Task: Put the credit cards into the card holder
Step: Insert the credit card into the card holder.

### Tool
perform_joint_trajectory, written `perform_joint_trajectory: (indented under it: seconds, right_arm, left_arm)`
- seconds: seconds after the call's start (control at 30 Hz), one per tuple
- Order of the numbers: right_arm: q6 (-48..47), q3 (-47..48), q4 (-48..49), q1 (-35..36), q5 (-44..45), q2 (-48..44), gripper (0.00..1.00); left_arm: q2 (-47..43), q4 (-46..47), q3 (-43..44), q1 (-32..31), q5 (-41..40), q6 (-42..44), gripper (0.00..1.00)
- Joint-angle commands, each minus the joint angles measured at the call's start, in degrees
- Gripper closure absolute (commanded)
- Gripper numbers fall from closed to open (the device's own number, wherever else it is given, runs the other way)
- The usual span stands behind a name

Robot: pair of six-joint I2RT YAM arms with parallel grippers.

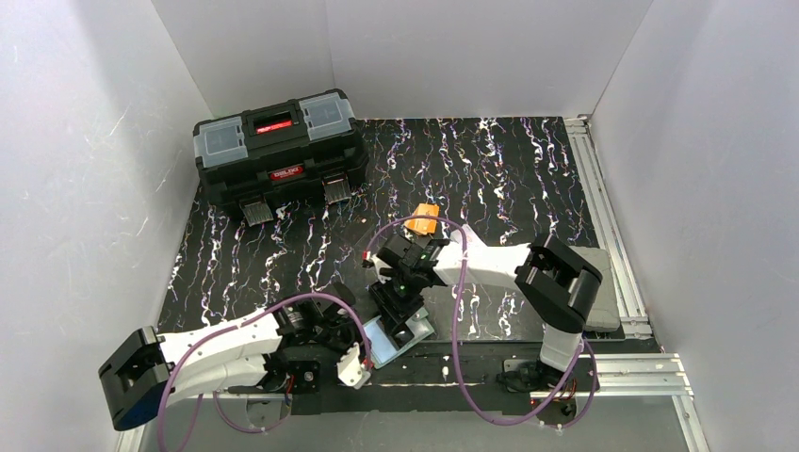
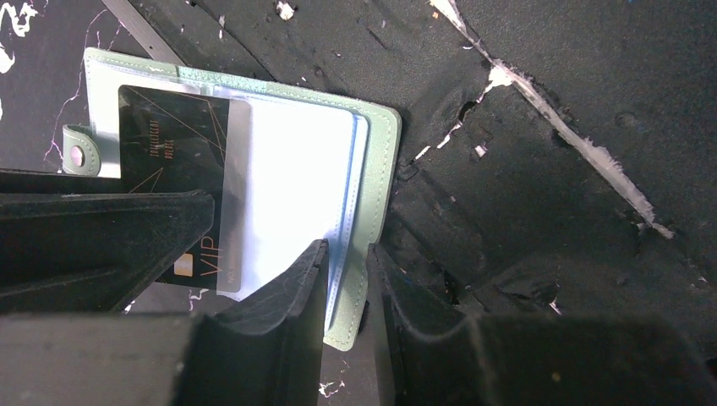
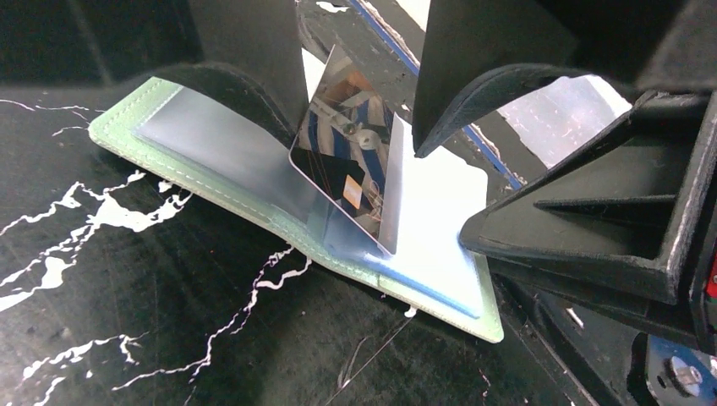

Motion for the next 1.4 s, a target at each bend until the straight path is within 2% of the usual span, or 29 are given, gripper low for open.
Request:
perform_joint_trajectory:
  seconds: [0.0, 0.17, 0.3, 0.37, 0.4, 0.5, 0.7, 1.07, 1.37]
  right_arm:
    - [-1.9, 2.6, -2.7, 1.6, 4.3, 1.7, 0.44]
    - [-3.9, 5.6, -5.6, 4.3, 6.6, 3.3, 0.37]
    - [-5.8, 7.9, -9.0, 7.4, 11.3, 2.6, 0.28]
    - [-4.8, 7.2, -9.9, 7.4, 14.1, 0.5, 0.17]
    - [-3.9, 6.2, -9.8, 7.3, 15.5, -1.3, 0.16]
    - [-3.0, 4.7, -9.5, 6.9, 19.0, -4.3, 0.16]
    - [-1.4, 0.4, -5.5, 4.6, 16.1, -8.7, 0.17]
    - [-2.5, -0.1, -3.2, 4.7, 7.6, -5.7, 0.21]
    - [-3.0, 0.4, -3.9, 4.8, 5.9, -4.0, 0.22]
  left_arm:
    - [-0.5, 3.1, -1.0, 0.2, -3.0, 0.5, 0.79]
    - [-2.0, 5.5, -2.0, 0.2, -3.5, -0.4, 0.79]
    - [-4.3, 10.0, -4.8, 0.2, -4.9, -0.9, 0.80]
    - [-6.0, 9.6, -5.4, 0.2, -5.3, -1.3, 0.80]
    - [-6.8, 8.7, -5.9, 0.2, -5.2, -1.0, 0.80]
    - [-7.7, 7.5, -6.3, 0.2, -5.3, -0.8, 0.80]
    - [-7.8, 6.5, -6.0, 0.2, -5.1, -0.6, 0.81]
    - [-7.7, 6.4, -5.7, 0.2, -5.1, -0.7, 0.81]
    - [-7.2, 6.8, -5.1, 0.2, -5.0, -1.1, 0.81]
